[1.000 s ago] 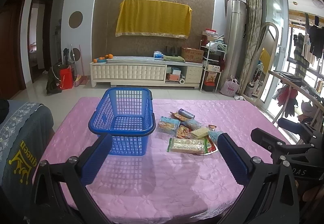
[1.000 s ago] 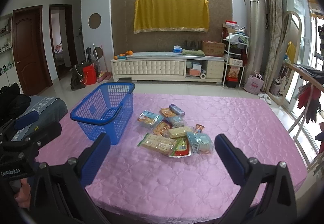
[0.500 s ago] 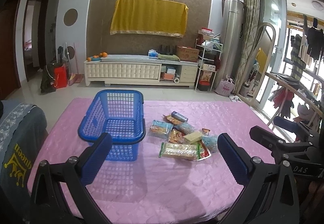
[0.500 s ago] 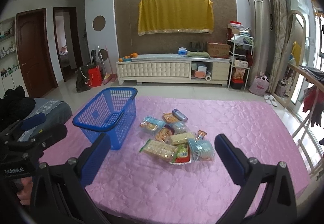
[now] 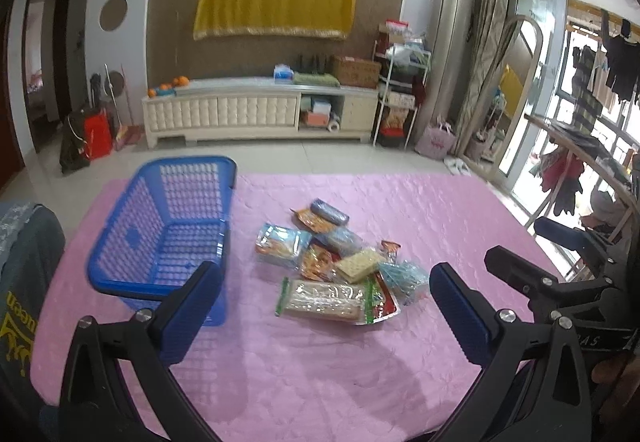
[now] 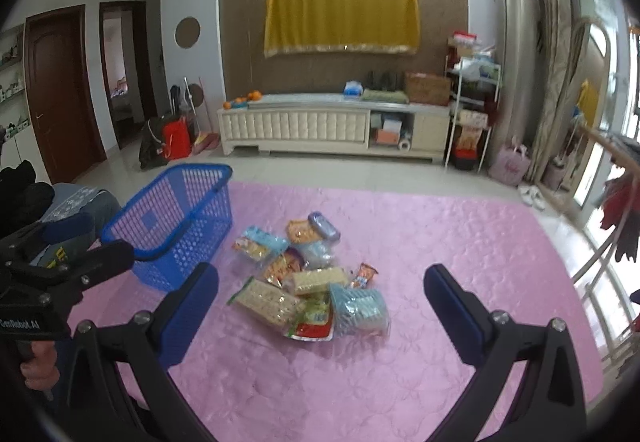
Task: Organize snacks
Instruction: 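Reach the right tool to the light-blue striped bag and grasp it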
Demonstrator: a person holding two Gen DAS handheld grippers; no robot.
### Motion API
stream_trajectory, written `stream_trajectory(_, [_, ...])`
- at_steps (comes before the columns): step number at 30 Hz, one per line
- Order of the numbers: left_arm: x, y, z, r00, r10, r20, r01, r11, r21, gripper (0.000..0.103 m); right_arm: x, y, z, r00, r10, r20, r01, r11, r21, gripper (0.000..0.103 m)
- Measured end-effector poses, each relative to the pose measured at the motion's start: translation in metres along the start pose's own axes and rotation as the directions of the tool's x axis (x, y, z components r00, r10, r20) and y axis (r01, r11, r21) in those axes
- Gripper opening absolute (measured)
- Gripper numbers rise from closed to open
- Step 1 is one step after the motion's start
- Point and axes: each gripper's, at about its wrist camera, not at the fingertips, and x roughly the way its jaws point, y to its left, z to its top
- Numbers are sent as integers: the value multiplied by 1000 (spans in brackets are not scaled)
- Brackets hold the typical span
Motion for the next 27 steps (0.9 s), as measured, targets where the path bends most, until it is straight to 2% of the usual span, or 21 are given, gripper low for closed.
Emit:
stream_trajectory(8, [67,-13,-5,993,11,-114,-10,1000,7,103,52,-33,-14,995,-32,-96,32,1000,-2,103])
stream_trajectory(13, [107,-15,-11,982,20,-186,-18,1000,11,103,88,-54,-27,984,7,-178,-2,1000,29,103])
stream_trajectory(16, [131,-16,-15,974,24,-226,-21,1000,15,103,109,-62,-37,970,43,-237,-31,998,56,103])
stream_trajectory(20, [150,-13,-21,962,29,-271,-25,1000,19,103,140,-71,-50,941,109,-320,-75,990,117,103])
stream_trajectory(27, [178,-5,-29,943,22,-331,-20,1000,11,103,174,-86,-58,913,127,-389,-68,984,163,103])
